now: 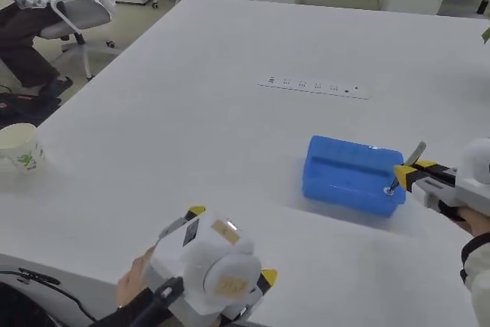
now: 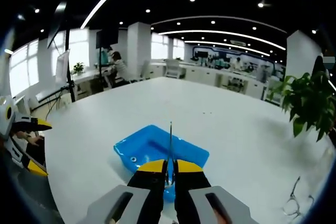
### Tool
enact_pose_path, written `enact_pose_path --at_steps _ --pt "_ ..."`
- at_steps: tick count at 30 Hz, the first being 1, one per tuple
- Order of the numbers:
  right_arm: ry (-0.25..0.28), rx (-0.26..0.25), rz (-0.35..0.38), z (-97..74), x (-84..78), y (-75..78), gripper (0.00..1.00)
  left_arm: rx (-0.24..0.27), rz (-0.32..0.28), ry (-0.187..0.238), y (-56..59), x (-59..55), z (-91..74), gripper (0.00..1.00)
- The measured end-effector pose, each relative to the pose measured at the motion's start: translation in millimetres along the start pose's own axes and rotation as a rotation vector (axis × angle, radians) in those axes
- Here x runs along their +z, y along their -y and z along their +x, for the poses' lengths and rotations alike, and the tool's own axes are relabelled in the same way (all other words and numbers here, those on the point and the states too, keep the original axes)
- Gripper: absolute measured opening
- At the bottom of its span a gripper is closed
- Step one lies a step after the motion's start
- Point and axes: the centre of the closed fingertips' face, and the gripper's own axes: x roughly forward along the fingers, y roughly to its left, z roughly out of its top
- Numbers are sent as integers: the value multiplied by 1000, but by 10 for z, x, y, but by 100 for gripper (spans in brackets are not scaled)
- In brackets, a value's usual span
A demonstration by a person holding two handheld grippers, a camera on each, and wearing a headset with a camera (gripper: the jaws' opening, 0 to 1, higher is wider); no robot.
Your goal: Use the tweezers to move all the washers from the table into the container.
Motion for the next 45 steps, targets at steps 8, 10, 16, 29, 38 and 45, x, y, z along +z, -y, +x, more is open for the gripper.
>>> enact_pose_path --at_steps 8,10,16,29,38,45 --pt "-32 1 -5 113 -108 0 2 -6 4 -11 12 -16 5 78" --pt "-41 0 -9 140 -140 4 2 -7 2 -13 14 -18 6 78" --pt "-82 -2 -14 222 -288 19 2 -4 0 -15 4 -25 13 77" --pt "-118 11 -18 259 -422 -16 2 0 -20 10 -11 23 -1 76" --pt "-110 11 -8 258 -409 1 3 -6 -13 6 2 20 -1 76" --pt "-52 -8 -8 181 -241 95 3 -41 -36 53 35 129 -31 78"
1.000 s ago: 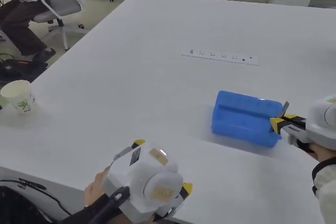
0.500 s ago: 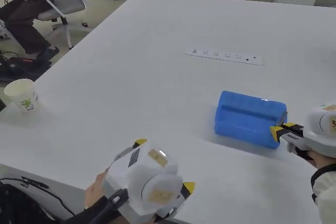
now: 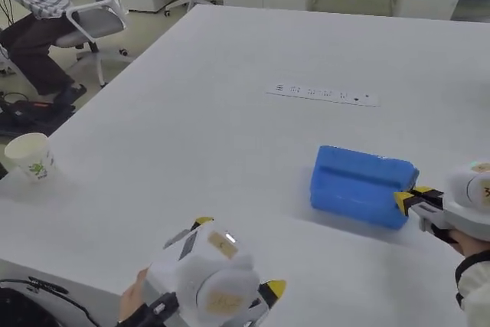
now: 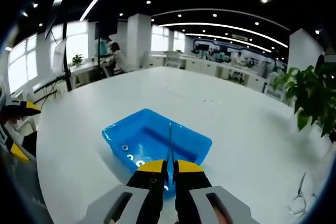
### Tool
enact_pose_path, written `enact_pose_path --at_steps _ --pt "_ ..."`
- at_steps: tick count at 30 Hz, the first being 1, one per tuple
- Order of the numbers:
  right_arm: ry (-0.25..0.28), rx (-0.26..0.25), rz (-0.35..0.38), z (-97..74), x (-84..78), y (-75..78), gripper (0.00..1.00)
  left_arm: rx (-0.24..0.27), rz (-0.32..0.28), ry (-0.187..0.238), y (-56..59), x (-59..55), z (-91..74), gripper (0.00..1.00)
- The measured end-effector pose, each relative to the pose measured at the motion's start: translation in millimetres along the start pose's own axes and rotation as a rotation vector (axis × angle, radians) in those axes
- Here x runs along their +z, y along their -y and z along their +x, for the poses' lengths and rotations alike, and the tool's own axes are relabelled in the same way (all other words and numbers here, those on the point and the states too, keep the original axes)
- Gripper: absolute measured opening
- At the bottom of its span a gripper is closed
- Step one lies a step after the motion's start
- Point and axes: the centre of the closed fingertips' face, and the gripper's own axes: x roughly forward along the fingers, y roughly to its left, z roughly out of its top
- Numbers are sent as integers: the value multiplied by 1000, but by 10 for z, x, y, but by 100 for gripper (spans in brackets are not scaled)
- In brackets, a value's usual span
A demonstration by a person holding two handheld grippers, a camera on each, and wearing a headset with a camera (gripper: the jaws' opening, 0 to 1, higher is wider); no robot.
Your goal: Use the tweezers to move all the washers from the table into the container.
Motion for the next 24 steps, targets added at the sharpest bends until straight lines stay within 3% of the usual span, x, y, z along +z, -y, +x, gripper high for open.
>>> enact_pose_path --at_steps 4,8,11,15,18,22,24 --pt "28 -9 -2 -87 90 16 3 -38 -64 31 7 109 -49 79" --pt "90 20 24 -232 244 -61 3 -84 -94 92 3 378 -130 78" --pt "140 101 57 -364 375 -257 3 -145 -104 114 43 551 -152 75" --pt "147 203 20 -529 423 -534 3 -239 -160 139 110 769 -162 74" --pt "160 295 3 -668 463 -765 3 -275 -148 156 134 893 -177 66" --pt "152 404 -30 -848 467 -1045 3 -436 -152 166 350 1090 -220 62" --pt "148 445 -35 -906 454 -1139 3 -502 -175 167 427 1158 -257 53"
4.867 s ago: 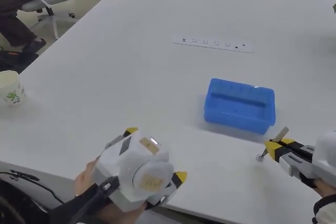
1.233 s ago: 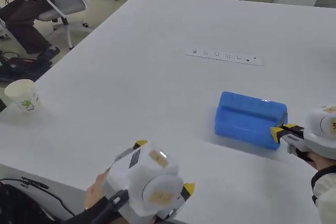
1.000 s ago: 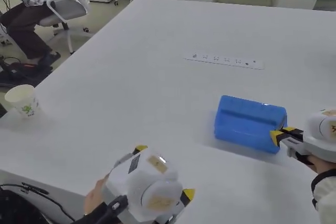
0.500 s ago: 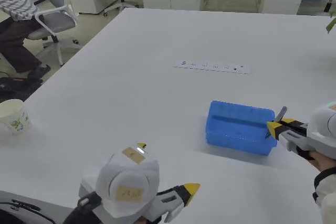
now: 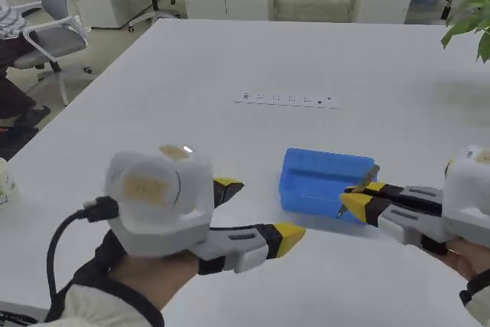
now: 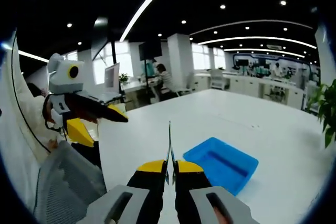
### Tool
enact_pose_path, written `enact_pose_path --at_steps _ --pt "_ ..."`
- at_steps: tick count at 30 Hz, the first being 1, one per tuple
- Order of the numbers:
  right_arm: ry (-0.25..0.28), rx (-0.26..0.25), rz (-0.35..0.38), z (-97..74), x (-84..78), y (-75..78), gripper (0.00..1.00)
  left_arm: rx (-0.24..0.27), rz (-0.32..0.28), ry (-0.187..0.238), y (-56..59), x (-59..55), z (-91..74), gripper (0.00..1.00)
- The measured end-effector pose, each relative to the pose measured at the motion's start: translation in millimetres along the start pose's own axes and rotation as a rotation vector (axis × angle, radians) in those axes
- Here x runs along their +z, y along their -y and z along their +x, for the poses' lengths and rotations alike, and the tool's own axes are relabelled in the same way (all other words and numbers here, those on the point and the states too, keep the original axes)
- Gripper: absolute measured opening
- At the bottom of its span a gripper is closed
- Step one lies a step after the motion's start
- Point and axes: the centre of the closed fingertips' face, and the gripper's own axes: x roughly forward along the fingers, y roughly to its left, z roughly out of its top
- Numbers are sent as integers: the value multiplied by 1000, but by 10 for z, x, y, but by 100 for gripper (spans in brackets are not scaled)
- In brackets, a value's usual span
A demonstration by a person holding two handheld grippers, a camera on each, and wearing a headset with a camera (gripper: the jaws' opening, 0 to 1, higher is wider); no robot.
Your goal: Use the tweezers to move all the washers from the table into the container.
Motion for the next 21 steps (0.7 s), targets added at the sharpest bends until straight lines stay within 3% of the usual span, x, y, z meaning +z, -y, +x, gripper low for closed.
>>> enact_pose_path --at_steps 2,4,6,7,9,13,15,17,21 --pt "-3 87 -3 -16 -4 -171 3 -80 -14 10 120 82 19 46" --pt "-13 179 -10 -33 -10 -354 3 -159 -44 3 228 140 47 45" --pt "-52 271 -38 -55 -50 -536 3 -239 -48 -25 322 150 69 42" --pt "-66 299 -48 -64 -64 -594 3 -304 -41 -49 411 137 63 39" --pt "-99 347 -75 -80 -93 -706 3 -344 -34 -80 464 118 69 29" --pt "-142 426 -106 -116 -116 -864 3 -423 28 -124 598 84 79 27" --pt "-158 469 -109 -142 -123 -922 3 -491 30 -175 705 24 63 23" --pt "-170 500 -117 -158 -129 -967 3 -501 40 -169 736 28 99 21" --pt "-209 581 -120 -215 -160 -1083 3 -571 60 -186 841 18 83 16"
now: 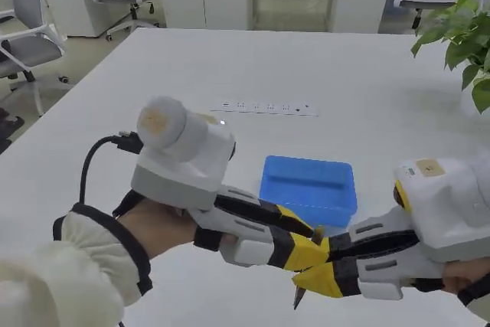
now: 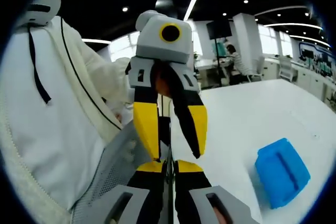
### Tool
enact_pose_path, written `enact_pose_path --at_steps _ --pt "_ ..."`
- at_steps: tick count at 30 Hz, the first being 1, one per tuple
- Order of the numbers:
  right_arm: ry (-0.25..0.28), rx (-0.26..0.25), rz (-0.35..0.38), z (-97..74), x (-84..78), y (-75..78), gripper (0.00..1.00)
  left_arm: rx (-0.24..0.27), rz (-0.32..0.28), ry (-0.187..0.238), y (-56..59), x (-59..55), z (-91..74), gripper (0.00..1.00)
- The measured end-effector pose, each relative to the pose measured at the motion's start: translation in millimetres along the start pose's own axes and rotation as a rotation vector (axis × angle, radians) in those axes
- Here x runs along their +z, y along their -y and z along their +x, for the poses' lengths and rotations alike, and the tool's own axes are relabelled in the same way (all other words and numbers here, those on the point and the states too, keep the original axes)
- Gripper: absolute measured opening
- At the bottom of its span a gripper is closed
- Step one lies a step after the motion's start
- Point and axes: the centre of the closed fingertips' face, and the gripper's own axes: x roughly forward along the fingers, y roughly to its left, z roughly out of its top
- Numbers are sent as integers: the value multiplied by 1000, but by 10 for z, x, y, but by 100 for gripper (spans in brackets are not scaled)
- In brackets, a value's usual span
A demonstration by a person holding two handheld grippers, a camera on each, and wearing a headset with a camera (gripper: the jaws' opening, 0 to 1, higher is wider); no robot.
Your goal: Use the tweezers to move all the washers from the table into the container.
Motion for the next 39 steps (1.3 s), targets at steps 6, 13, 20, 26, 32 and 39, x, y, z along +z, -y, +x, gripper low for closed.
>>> enact_pose_path --at_steps 6,13,20,26,32,39 --pt "-28 38 -1 10 -37 -47 3 -47 35 -15 77 0 15 4" --pt "-5 35 -4 -10 -7 -13 3 -22 65 -7 52 43 12 0" --pt "34 50 73 -35 47 -5 4 -26 110 14 72 118 -2 0" --pt "99 32 137 -23 94 -18 6 -28 112 35 94 182 -40 0" --pt "102 61 169 -1 6 -87 17 -43 116 84 155 288 -86 0" --pt "344 69 207 -95 230 -95 8 -41 104 123 175 391 -188 0"
